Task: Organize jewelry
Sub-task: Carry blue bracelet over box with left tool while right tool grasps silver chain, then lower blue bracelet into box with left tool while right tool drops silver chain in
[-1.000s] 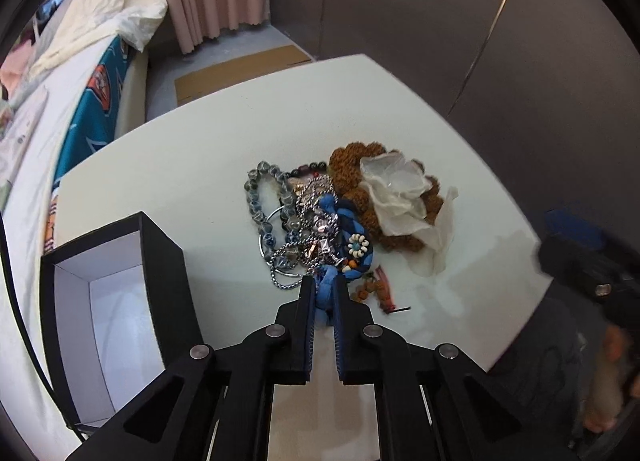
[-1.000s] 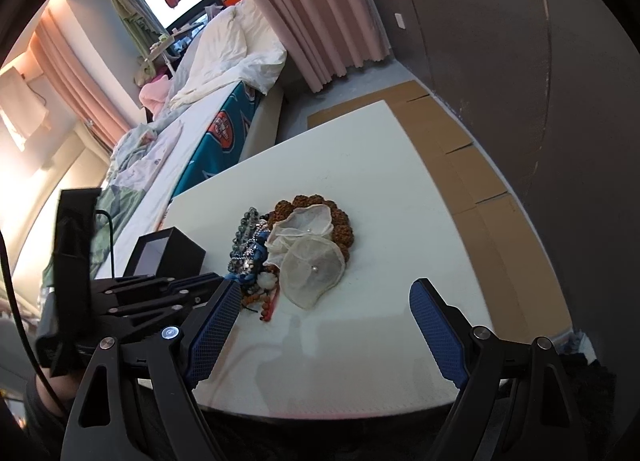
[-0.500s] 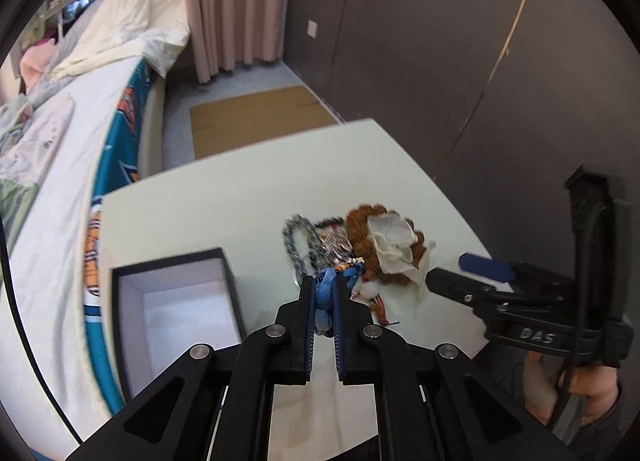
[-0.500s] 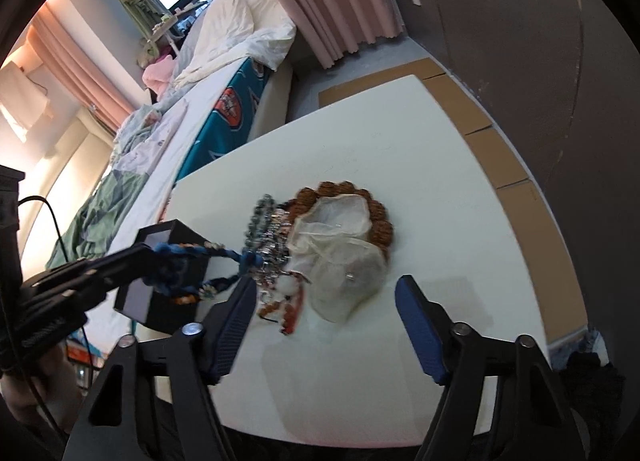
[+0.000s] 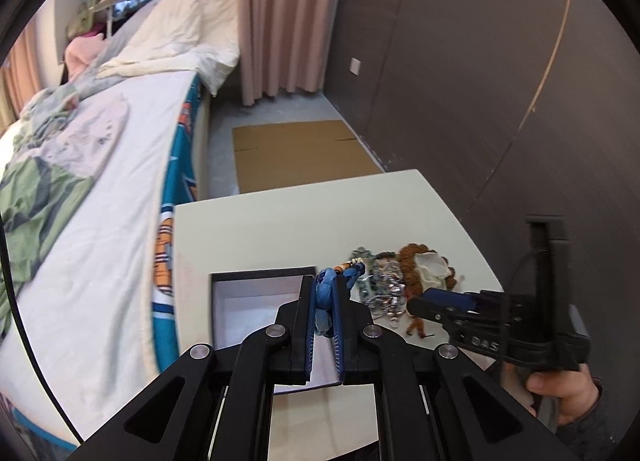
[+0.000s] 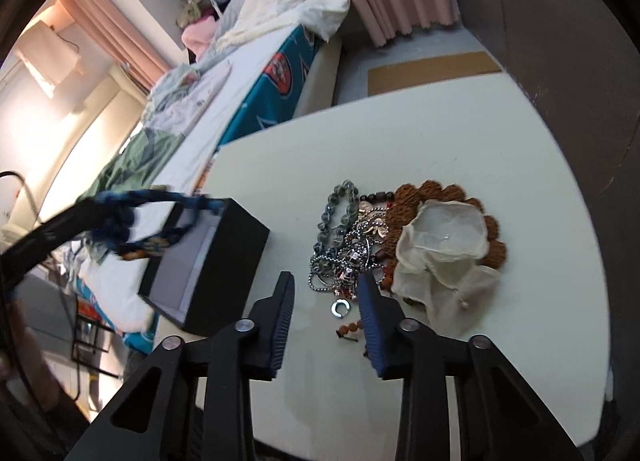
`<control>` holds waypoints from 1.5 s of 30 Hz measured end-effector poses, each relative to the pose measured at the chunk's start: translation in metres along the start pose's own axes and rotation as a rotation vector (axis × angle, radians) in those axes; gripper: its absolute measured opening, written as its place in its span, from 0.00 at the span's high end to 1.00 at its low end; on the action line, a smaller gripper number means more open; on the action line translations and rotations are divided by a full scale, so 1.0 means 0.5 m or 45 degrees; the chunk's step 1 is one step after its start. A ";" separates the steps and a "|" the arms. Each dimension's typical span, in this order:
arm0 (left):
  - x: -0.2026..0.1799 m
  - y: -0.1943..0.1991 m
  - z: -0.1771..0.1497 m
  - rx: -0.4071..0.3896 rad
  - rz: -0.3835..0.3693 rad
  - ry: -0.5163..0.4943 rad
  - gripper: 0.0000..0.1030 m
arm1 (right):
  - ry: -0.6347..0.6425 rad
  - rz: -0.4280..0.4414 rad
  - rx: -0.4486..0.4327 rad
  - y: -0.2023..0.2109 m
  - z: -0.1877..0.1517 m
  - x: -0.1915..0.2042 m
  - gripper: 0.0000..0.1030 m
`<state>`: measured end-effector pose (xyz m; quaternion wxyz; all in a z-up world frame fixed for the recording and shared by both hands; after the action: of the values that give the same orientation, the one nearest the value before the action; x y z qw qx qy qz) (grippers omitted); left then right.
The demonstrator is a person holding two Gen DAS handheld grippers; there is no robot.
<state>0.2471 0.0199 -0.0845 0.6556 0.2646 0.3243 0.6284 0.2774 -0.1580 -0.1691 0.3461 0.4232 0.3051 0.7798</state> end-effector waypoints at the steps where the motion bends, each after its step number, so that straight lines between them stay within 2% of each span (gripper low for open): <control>1: 0.008 0.004 -0.001 0.001 0.006 0.012 0.92 | -0.004 -0.011 0.009 -0.008 0.001 -0.004 0.68; 5: 0.033 0.022 -0.004 -0.017 0.025 0.034 0.92 | -0.025 -0.045 0.033 -0.043 0.006 -0.015 0.68; 8: 0.053 0.033 -0.006 -0.025 0.037 0.059 0.92 | -0.032 -0.110 0.062 -0.070 0.013 -0.022 0.68; 11: 0.071 0.044 -0.010 -0.036 0.047 0.072 0.92 | -0.070 -0.134 0.075 -0.083 0.016 -0.036 0.82; 14: 0.087 0.054 -0.015 -0.048 0.056 0.094 0.92 | -0.085 -0.118 0.047 -0.066 0.020 -0.034 0.85; 23: 0.120 0.091 -0.025 -0.097 0.060 0.163 0.92 | 0.041 -0.032 -0.113 0.062 0.085 0.055 0.86; 38: 0.144 0.158 -0.029 -0.198 0.048 0.232 0.92 | 0.313 -0.026 -0.390 0.282 0.197 0.253 0.86; 45: 0.159 0.181 -0.030 -0.227 0.062 0.249 0.92 | 0.389 -0.005 -0.493 0.353 0.233 0.334 0.86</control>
<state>0.1765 0.1045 -0.0334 0.6265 0.1505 0.3229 0.6932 0.2621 -0.1049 0.0943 0.3719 0.2256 0.1995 0.8781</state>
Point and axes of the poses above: each gripper's, at about its wrist camera, not at the fingertips, and y roughly against the way its jaws point, x to its left, z to its top, the point moved 6 cm from there along -y, roughly the way its jaws point, and after that the axes turned 4 degrees about z, right-handed, at the moved point
